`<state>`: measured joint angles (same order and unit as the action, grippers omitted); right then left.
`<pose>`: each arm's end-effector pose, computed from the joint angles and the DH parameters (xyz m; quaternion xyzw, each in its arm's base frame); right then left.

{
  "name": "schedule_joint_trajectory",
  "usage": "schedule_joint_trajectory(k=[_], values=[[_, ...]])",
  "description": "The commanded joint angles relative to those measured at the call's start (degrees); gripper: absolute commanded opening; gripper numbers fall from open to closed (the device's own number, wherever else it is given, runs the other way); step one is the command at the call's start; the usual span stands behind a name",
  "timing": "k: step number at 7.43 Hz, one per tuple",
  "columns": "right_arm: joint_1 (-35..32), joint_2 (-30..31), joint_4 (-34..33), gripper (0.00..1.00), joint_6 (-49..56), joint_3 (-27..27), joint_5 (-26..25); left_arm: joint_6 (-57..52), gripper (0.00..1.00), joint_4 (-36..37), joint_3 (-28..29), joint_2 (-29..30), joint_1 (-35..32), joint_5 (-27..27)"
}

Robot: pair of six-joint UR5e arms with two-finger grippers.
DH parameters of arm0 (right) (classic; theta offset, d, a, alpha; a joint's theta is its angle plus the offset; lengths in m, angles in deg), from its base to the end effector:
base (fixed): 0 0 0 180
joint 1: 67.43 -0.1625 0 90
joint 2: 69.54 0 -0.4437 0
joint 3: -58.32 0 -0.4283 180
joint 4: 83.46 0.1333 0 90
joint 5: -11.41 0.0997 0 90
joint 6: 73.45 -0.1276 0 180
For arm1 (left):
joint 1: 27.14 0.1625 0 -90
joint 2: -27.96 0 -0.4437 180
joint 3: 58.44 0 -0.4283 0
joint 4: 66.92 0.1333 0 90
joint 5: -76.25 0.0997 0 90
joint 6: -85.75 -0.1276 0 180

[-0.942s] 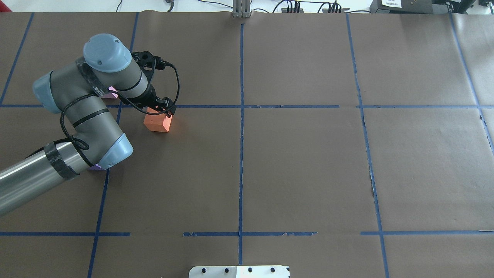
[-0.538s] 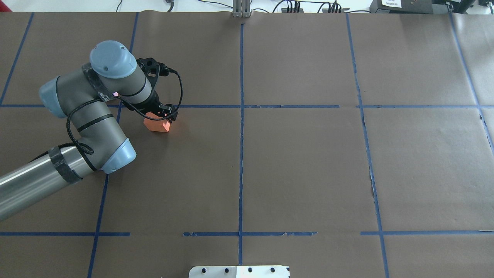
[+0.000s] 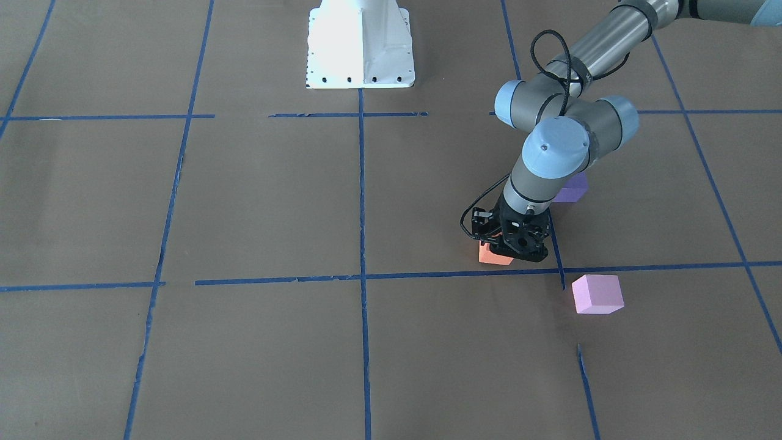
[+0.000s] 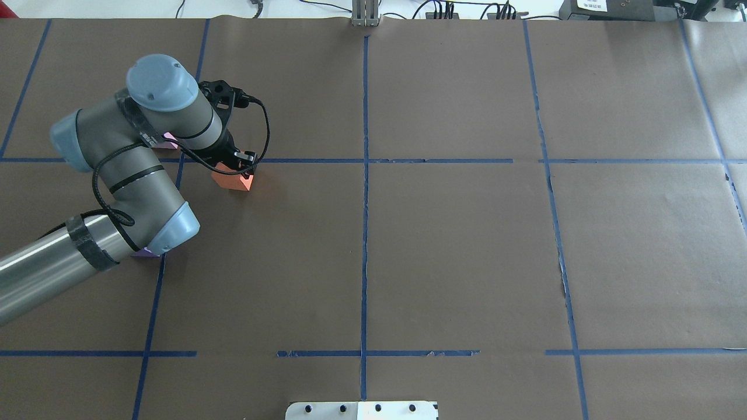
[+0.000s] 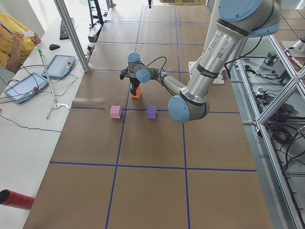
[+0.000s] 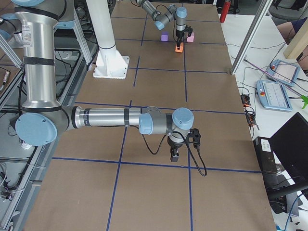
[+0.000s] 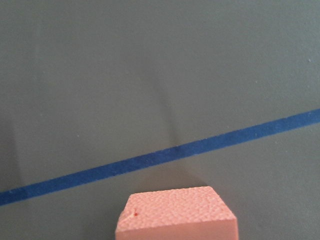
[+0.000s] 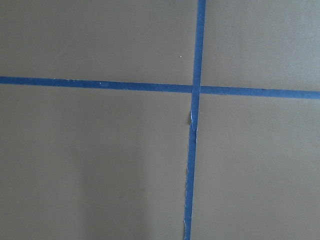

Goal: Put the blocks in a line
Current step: 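Carry the orange cube with the left gripper toward the pink and purple cubes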

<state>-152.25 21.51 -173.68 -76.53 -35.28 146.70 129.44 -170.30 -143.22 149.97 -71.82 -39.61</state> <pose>-0.0048 -0.5247 0.6727 -0.0090 -0.3853 -0.0247 0.9224 0.4913 -0.5951 0.3691 0.0914 0.3845 0.0899 0.9142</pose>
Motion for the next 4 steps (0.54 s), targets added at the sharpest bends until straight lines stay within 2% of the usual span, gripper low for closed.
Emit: schedule_joint_trajectory(k=[1, 4], values=[[0.0, 0.0, 0.04, 1.0, 0.0, 0.0, -0.03, -0.1, 0.24, 0.81, -4.66, -3.51, -3.65, -0.85], [0.0, 0.0, 0.04, 1.0, 0.0, 0.0, -0.03, -1.42, 0.25, 0.64, -7.76, -9.93, -7.16, -1.82]])
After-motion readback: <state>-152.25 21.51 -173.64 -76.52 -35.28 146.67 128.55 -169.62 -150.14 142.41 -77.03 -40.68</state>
